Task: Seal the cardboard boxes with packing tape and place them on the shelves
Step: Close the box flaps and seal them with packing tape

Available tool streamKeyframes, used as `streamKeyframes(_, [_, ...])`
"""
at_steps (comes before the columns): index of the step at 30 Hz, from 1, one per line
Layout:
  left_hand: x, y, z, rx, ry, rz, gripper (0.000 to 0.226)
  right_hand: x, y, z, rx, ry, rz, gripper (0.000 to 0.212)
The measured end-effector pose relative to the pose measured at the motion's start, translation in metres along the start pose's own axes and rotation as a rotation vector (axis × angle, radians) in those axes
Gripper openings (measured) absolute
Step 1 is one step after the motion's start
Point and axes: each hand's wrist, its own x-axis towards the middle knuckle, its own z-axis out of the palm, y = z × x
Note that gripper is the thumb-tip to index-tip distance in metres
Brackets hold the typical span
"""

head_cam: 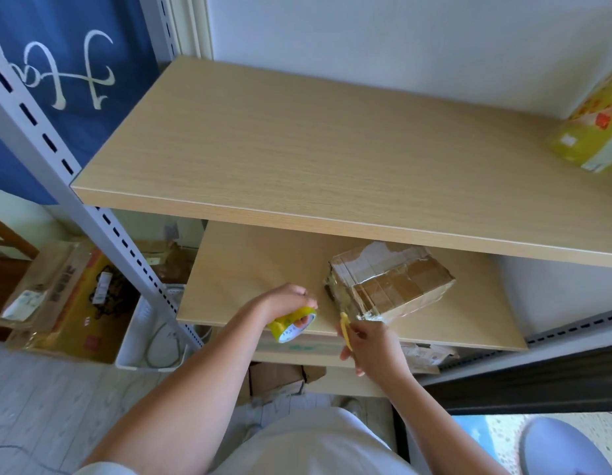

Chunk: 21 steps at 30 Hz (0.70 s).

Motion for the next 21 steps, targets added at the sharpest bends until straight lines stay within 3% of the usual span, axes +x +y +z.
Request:
streamKeyframes(3, [-0.004, -0.001, 0.003, -0.068, 0.018, 0.008, 0.029, 0.0, 0.01, -0.004, -0.001, 0.071, 0.111, 0.033])
streamKeyframes(8, [-0.012, 0.0, 0.005, -0.101, 0.046, 0.019, 0.025, -0.004, 0.0, -0.004, 0.055, -0.03, 0.078, 0.029])
streamKeyframes(21, [-0.028, 0.002, 0.015, -0.172, 0.089, 0.039, 0.02, 0.01, 0.02, -0.024, -0.251, -0.051, 0.13, 0.041])
